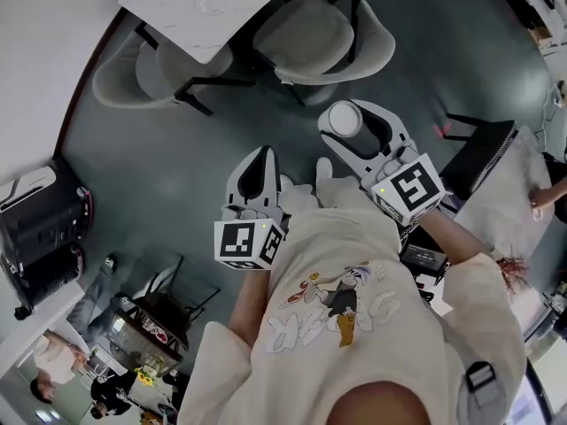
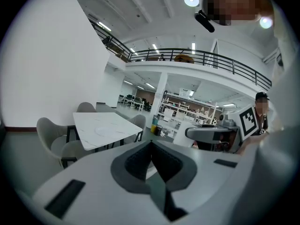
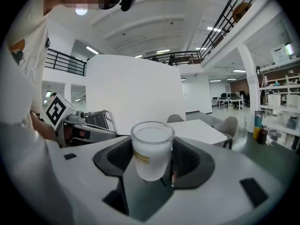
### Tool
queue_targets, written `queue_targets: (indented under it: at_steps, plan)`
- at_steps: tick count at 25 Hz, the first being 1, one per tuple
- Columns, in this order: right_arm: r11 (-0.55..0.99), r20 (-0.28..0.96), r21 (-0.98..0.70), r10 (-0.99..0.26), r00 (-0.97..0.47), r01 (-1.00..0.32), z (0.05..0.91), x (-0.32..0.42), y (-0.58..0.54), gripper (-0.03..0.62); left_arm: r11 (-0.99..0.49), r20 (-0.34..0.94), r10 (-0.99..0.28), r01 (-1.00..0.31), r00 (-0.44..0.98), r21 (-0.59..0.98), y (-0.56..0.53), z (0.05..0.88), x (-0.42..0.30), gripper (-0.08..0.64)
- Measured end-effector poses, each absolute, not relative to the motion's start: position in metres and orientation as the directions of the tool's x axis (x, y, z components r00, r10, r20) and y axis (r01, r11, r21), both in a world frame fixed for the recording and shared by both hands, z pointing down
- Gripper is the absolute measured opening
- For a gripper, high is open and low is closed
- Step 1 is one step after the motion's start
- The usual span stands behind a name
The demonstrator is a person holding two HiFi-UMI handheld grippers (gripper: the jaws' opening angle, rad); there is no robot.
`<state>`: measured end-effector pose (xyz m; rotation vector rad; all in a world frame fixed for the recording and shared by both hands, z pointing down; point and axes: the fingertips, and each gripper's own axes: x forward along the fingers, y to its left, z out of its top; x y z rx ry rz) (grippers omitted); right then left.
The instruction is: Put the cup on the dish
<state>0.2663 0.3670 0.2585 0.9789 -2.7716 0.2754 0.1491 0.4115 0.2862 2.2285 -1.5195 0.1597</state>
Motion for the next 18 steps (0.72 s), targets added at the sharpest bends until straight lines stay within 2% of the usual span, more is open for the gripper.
queue_targets:
  at_steps: [8,18]
  plan:
    - [0.748,0.248,-0.139,-0.608,-0.754,-0.649,0.265,0.284,0.362,0.262,-0.273,0.337,-0.868,-0.917,0.365,0.290,0.418,0.288,0.159,0.003]
    - [0.735,0.271,-0.157,-0.611,-0.744,-0.660,0.275,0.265,0.346,0.262,-0.253,0.352,-0.865,-0.916,0.358,0.310,0.406,0.301,0.132,0.003]
